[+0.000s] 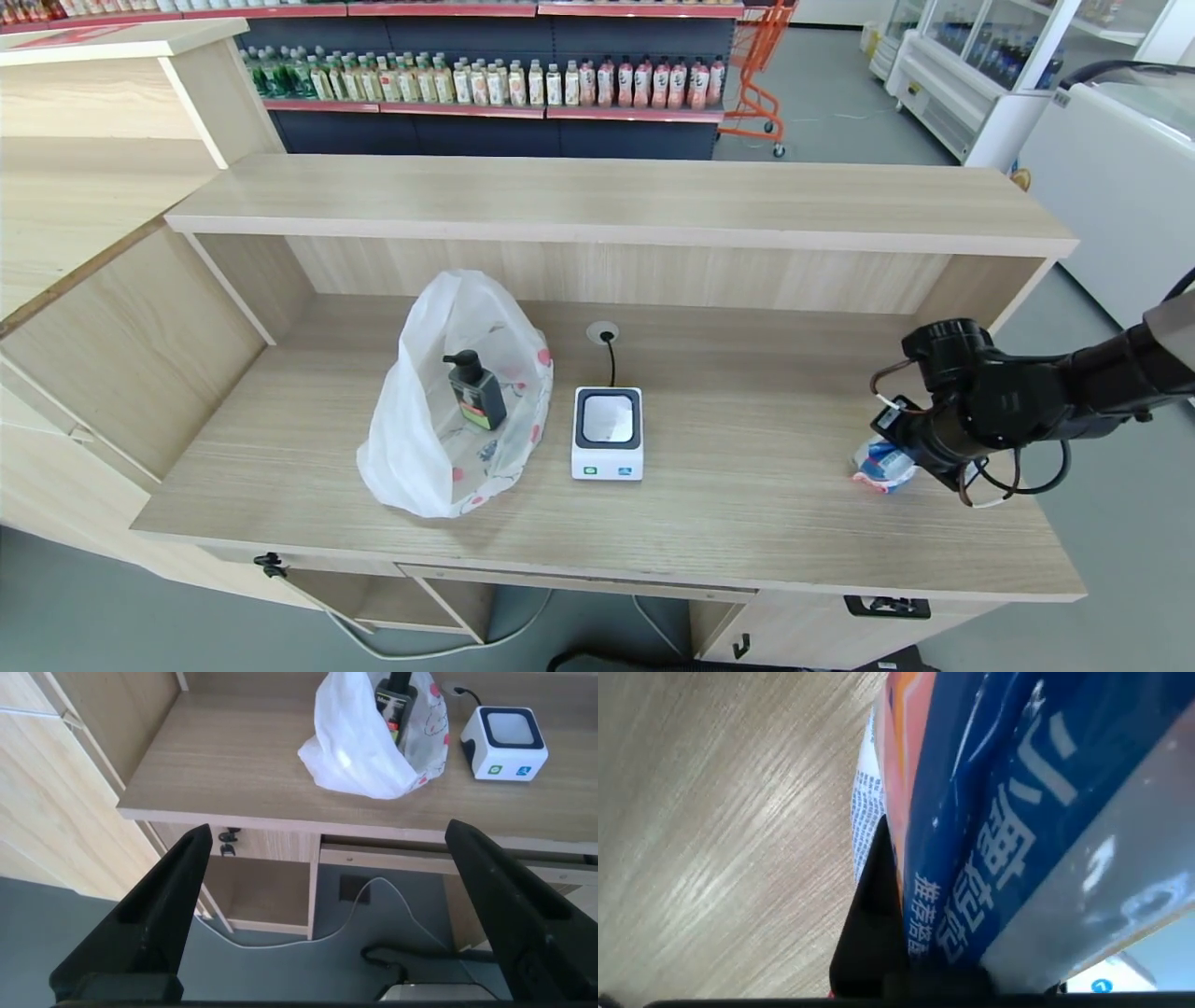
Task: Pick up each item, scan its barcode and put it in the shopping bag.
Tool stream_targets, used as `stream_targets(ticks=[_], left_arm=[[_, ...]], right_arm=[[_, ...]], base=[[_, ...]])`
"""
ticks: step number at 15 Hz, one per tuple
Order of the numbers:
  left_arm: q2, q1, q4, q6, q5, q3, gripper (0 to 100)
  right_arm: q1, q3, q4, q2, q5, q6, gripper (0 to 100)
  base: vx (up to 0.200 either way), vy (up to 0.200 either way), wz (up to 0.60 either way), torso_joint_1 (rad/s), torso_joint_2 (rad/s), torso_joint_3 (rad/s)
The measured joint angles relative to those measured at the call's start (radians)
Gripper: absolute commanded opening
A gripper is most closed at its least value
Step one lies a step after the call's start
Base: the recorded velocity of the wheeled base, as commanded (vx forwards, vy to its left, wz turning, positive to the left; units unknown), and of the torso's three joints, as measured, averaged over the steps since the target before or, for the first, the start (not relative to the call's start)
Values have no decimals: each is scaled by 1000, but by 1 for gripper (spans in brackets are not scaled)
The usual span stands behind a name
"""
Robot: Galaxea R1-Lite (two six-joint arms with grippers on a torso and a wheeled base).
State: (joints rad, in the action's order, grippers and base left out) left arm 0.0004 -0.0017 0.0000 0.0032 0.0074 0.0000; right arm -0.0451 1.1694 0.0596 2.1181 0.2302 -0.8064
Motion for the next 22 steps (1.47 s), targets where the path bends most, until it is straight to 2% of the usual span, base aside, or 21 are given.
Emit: stream_targets(ticks=[3,5,7,8,9,10,12,14,16,19,22], left_arm=[[0,0,0,0,0,0,100],[0,0,0,0,0,0,100],[0,0,0,0,0,0,100],[0,0,0,0,0,0,100],[0,0,0,0,0,0,100],[0,0,0,0,0,0,100],[0,0,0,0,0,0,100],[0,0,0,0,0,0,100],[0,0,0,0,0,0,100],[0,0,0,0,0,0,100],[0,0,0,0,0,0,100]], right_arm=[[-3,-14,39,-26,-13,130,0],[-6,-49,109,-90,-157,194,0],[-1,-131,181,-189,-448,318,0],[10,-189,206,-247,-632,399,0],[24,-250,223,-305,-803,524,0],[36,-307,232,-358,-935,661,0],[47,-397,241,-454,-1137,790,0],[22,-433,242,-530,-1223,801,0],[-21,-444,223,-599,-1264,790,0],[-101,-442,108,-692,-1289,762,0],[-169,-431,56,-750,-1286,644,0]], base=[[0,0,0,0,0,0],[0,0,0,0,0,0],[0,0,0,0,0,0],[0,0,0,0,0,0],[0,0,0,0,0,0],[0,0,0,0,0,0],[0,0,0,0,0,0],[0,0,0,0,0,0],[0,0,0,0,0,0],[0,0,0,0,0,0],[0,0,0,0,0,0]])
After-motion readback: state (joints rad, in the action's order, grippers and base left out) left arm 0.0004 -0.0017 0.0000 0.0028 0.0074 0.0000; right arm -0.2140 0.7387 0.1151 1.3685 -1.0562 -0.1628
